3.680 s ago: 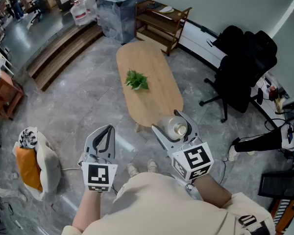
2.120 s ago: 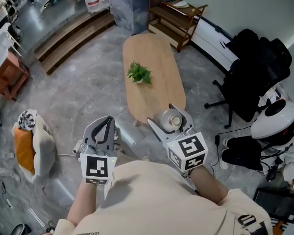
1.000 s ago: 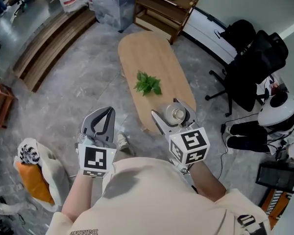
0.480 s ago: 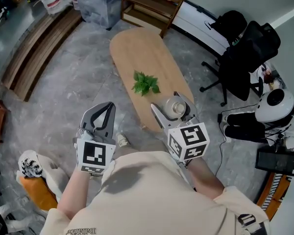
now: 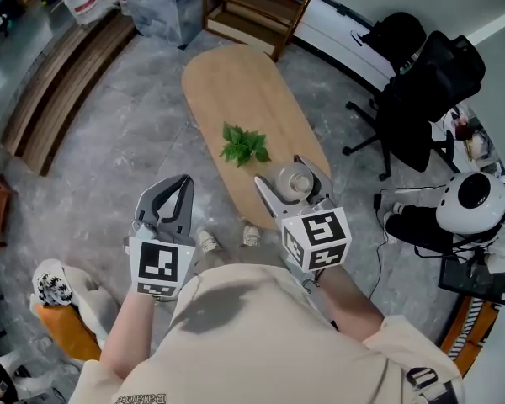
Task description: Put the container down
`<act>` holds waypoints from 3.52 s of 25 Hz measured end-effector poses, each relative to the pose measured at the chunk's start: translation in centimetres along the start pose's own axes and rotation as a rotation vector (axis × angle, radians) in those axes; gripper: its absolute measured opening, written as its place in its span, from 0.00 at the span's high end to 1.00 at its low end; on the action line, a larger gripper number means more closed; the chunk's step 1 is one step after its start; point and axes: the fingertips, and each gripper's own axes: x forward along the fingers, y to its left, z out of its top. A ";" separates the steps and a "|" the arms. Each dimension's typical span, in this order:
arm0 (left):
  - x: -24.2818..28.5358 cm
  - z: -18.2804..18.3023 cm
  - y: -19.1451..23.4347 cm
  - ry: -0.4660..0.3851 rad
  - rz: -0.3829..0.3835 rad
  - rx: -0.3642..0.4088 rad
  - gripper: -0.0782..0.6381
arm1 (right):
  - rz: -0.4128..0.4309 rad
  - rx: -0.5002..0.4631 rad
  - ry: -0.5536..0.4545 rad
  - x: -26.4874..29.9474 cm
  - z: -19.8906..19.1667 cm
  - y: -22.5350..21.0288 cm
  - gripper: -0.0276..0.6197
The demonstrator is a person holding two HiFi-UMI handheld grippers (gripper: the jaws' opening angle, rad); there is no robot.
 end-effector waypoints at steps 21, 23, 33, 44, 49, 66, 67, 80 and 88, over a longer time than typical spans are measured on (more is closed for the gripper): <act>12.7 -6.7 0.1 0.089 -0.037 -0.069 0.88 | 0.001 0.011 0.097 12.3 -9.9 -5.0 0.45; 13.9 -8.0 0.1 0.096 -0.048 -0.094 0.88 | 0.000 0.015 0.110 13.6 -11.3 -5.2 0.45; 20.8 -16.4 -0.3 0.140 -0.075 -0.178 0.88 | -0.003 0.026 0.161 21.6 -19.6 -7.2 0.45; 26.8 -29.1 -1.3 0.233 -0.105 -0.246 0.88 | -0.002 0.040 0.252 28.9 -32.0 -7.8 0.45; 29.3 -33.0 -2.9 0.257 -0.154 -0.260 0.88 | -0.002 0.043 0.281 31.1 -36.6 -7.6 0.45; 33.5 -42.6 -6.9 0.333 -0.222 -0.300 0.88 | -0.015 0.007 0.248 35.7 -46.7 -7.2 0.45; 33.6 -42.7 -7.2 0.336 -0.230 -0.303 0.88 | -0.009 0.002 0.247 35.9 -46.9 -7.1 0.45; 35.0 -43.3 -9.4 0.350 -0.292 -0.288 0.88 | -0.001 -0.003 0.238 36.7 -49.2 -6.9 0.45; 34.1 -42.9 -9.7 0.380 -0.302 -0.319 0.88 | 0.037 0.015 0.259 35.9 -48.8 -6.4 0.44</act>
